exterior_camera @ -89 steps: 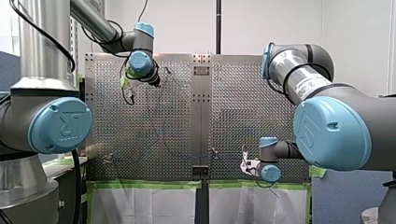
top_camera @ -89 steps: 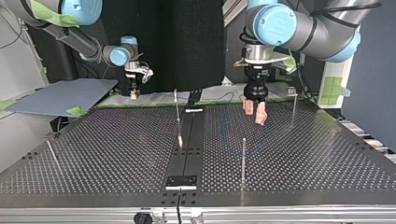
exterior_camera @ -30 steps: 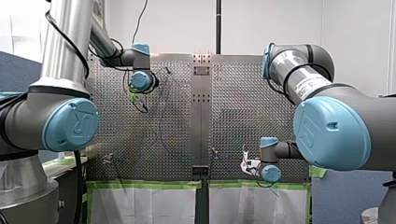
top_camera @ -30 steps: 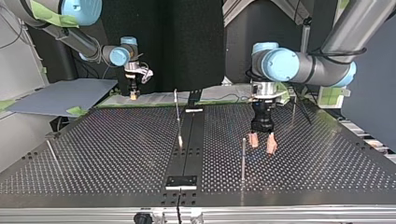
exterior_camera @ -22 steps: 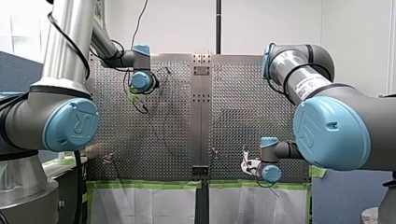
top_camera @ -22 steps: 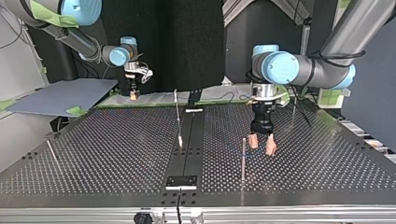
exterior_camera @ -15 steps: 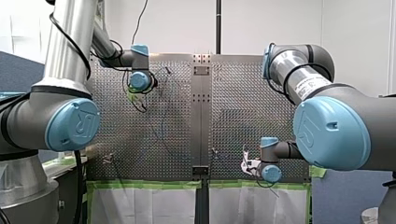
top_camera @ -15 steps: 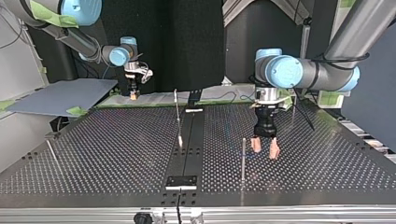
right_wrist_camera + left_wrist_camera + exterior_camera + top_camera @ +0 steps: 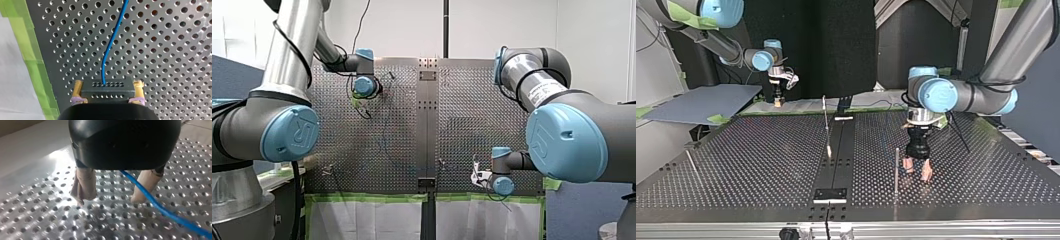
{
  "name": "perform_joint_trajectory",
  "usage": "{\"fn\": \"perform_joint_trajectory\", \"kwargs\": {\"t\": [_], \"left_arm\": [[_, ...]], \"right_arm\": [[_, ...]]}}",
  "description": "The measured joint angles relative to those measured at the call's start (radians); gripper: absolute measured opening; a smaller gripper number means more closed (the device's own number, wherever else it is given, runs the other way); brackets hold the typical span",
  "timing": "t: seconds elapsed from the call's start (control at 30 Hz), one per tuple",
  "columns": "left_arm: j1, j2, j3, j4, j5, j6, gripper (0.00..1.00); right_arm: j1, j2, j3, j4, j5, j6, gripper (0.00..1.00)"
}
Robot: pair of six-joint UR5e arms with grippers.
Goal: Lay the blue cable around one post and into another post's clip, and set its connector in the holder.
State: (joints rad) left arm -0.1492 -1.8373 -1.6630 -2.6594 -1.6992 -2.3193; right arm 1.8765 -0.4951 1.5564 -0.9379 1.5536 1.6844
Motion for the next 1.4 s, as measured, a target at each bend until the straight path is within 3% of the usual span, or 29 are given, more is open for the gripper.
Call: {"fn": "perform_joint_trajectory", "kwargs": {"t": [0.5, 0.6, 0.8, 0.93, 1.03, 1.13, 1.27, 1.4], "left_arm": [[-0.007, -0.024, 0.011, -0.025, -0.003, 0.033, 1.0], [-0.008, -0.024, 0.01, -0.025, -0.005, 0.039, 1.0], [-0.009, -0.024, 0.01, -0.025, -0.005, 0.042, 1.0], [-0.011, -0.024, 0.01, -0.025, -0.003, 0.046, 1.0], [-0.013, -0.024, 0.011, -0.025, -0.003, 0.05, 1.0], [-0.014, -0.024, 0.011, -0.025, -0.002, 0.052, 1.0], [-0.016, -0.024, 0.011, -0.025, 0.002, 0.053, 1.0], [-0.017, -0.024, 0.011, -0.025, 0.005, 0.054, 1.0]], "right_arm": [[-0.025, -0.003, -0.002, 0.0, -0.009, 0.012, 0.0], [-0.048, -0.015, -0.002, 0.009, -0.025, 0.019, 0.0], [-0.109, -0.068, 0.01, 0.061, -0.083, 0.054, 0.0], [-0.149, -0.108, 0.039, 0.082, -0.12, 0.089, 0.0], [-0.18, -0.138, 0.05, 0.092, -0.131, 0.109, 0.0], [-0.203, -0.166, 0.055, 0.111, -0.136, 0.116, 0.0], [-0.214, -0.205, 0.072, 0.126, -0.144, 0.121, 0.0], [-0.216, -0.247, 0.109, 0.1, -0.157, 0.144, 0.0]]}}
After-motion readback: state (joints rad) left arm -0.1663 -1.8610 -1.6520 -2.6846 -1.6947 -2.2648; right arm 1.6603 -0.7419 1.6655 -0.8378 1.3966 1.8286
